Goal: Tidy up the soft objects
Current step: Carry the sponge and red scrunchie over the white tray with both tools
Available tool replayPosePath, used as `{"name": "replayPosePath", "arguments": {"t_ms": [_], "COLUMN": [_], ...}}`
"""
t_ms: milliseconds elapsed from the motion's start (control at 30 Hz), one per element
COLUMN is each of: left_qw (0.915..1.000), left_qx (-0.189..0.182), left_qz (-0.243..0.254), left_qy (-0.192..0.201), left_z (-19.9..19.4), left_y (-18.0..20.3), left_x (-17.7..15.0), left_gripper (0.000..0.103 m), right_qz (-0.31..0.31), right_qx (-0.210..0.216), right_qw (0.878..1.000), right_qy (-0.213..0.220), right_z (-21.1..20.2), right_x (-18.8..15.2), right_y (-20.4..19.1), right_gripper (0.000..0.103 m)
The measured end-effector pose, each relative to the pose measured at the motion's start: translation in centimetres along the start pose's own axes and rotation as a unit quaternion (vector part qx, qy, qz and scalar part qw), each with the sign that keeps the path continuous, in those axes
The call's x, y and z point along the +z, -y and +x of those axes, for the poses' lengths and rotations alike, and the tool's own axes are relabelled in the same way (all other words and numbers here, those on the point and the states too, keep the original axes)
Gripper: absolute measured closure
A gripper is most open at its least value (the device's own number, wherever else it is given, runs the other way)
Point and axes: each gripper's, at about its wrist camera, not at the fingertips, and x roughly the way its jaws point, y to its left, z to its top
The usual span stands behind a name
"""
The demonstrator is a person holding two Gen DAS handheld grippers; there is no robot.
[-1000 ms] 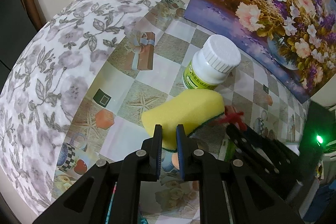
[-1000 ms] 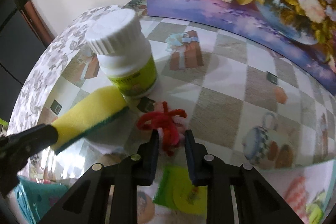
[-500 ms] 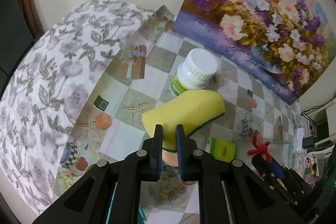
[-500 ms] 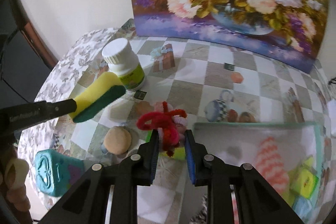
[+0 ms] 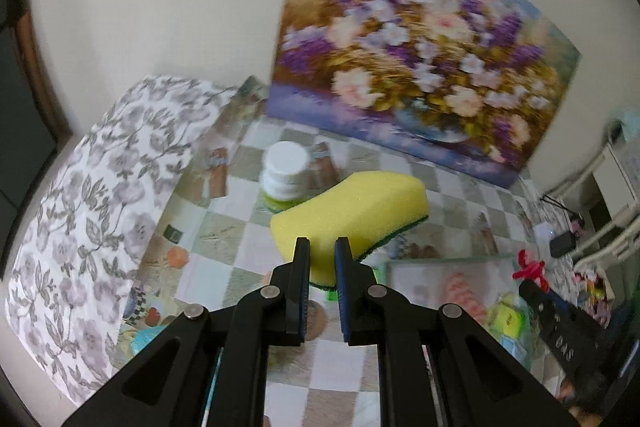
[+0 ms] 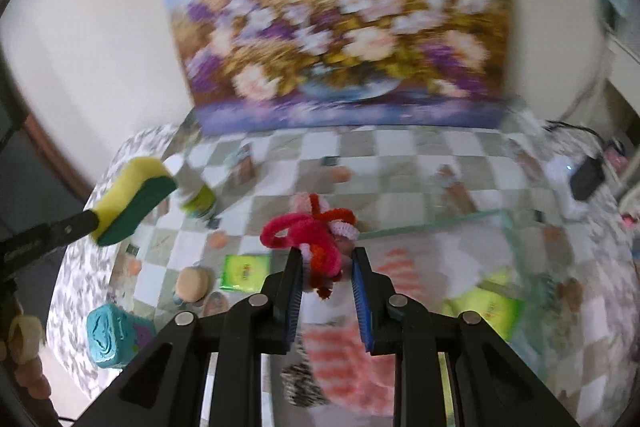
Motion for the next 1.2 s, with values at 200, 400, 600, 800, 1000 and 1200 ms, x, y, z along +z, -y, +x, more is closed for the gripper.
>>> {"name": "replayPosePath", "arguments": {"t_ms": [200,400,600,800,1000,1200], "left_qw": [0.9984,0.9952,0.9924,0.9899,0.9872,0.9818], "left_qx": [-0.015,-0.025,-0.028,-0.019,-0.012,0.002], "left_qz": [0.053,0.089,0.113,0.123,0.128,0.145], "left_qy": [-0.012,-0.030,-0.039,-0.068,-0.094,-0.123], "left_z": [0.6,2.1,3.5,6.3,8.7,10.7], "left_y": [5.7,10.0,12.4,13.2,13.7,14.5], "left_x": [-1.7,-3.1,-3.7,-5.1,-6.4,-8.1], "left_gripper": [0.091,0.091,0.091,0.091,0.091,0.090], "right_qz": [0.059,0.103,0.119,0.111,0.087,0.074], "right_qx": [-0.042,-0.061,-0.072,-0.060,-0.053,-0.051], "right_qw": [0.997,0.993,0.990,0.992,0.992,0.991], "right_qy": [-0.002,-0.002,-0.003,-0.029,-0.074,-0.100], "right_z": [-0.8,-1.2,-0.8,2.1,6.2,8.4], "right_x": [0.1,-0.2,-0.2,-0.9,-2.5,-3.6], "right_y": [6.3,11.5,14.0,13.9,12.4,11.6], "right_gripper": [0.078,0.078,0.078,0.078,0.077,0.076]}}
